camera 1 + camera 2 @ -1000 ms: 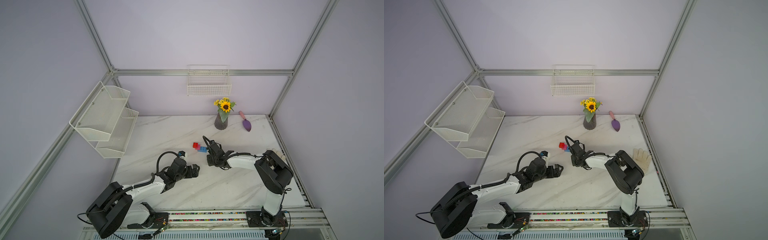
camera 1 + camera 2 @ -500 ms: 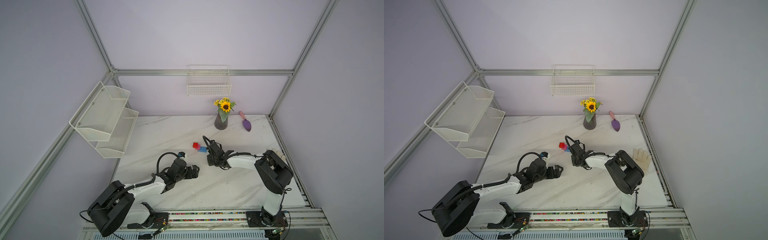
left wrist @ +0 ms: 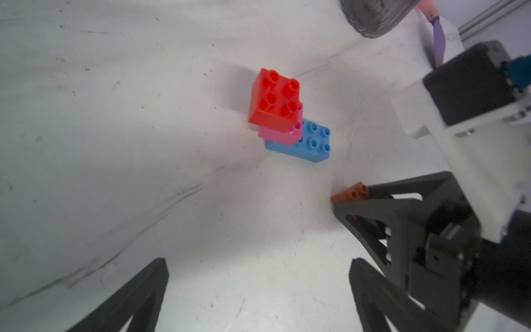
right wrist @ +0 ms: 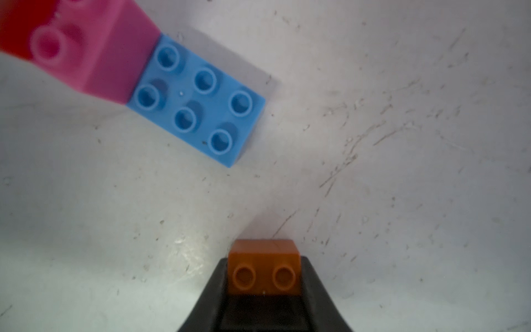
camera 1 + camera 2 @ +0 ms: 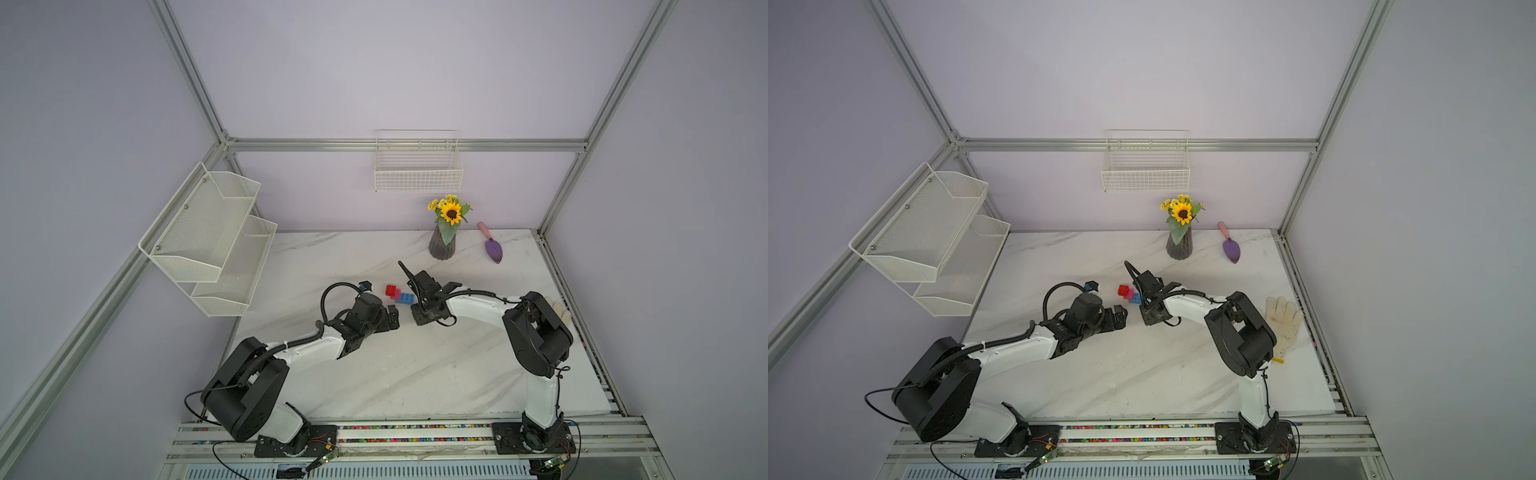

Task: Assemble the letter v with lego
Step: Pick up the lego brick from the center of the board.

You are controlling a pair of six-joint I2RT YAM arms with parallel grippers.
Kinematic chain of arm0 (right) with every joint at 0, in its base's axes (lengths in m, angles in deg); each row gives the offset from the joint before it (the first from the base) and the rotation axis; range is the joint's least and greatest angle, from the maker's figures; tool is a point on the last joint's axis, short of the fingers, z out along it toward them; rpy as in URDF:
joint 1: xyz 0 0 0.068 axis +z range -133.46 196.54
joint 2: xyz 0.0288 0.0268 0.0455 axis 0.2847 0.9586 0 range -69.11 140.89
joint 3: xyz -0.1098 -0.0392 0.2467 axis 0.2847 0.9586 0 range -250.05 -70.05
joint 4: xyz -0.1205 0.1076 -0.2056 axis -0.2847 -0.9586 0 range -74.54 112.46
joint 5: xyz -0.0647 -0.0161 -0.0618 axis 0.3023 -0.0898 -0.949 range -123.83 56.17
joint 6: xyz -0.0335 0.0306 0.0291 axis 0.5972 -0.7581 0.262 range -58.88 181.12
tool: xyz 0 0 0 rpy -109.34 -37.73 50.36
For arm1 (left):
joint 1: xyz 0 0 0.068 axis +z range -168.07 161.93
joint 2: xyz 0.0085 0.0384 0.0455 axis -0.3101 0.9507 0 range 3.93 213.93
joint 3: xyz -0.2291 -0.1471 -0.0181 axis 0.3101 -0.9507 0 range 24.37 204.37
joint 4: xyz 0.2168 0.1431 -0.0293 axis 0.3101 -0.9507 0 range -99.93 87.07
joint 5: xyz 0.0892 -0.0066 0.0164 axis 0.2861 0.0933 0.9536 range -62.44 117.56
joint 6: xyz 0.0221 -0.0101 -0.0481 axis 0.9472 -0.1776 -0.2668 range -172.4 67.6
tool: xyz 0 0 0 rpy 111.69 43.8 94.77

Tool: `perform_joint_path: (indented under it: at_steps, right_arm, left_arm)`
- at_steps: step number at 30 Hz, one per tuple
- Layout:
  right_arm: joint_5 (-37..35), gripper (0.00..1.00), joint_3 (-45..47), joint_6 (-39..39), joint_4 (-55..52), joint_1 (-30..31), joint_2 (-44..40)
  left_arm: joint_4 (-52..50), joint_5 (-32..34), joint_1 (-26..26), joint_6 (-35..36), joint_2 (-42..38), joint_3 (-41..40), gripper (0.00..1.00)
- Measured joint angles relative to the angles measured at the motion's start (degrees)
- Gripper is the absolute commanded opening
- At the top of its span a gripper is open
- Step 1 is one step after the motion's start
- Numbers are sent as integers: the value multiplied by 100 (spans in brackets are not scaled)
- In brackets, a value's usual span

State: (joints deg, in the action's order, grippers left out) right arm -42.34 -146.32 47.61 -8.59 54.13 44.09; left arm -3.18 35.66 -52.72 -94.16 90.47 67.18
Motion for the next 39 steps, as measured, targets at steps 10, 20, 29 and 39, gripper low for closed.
perform_joint_path:
  at_steps: [10,20,29,39]
  right_arm:
    - [44,5,-678,391,-361,-116,177]
    - [81,10,-859,979,-437,-133,175]
    - [378,11,-1047,1469,-461,-315,181]
    - [988,11,-1425,1838,-483,-446,350]
  left_arm:
    - [-295,101,472,179,881,577,100]
    - [-376,111,693,243,1357,1078,100]
    - [-365,85,844,343,1768,1464,100]
    - [-306,-44,955,393,2065,1823,100]
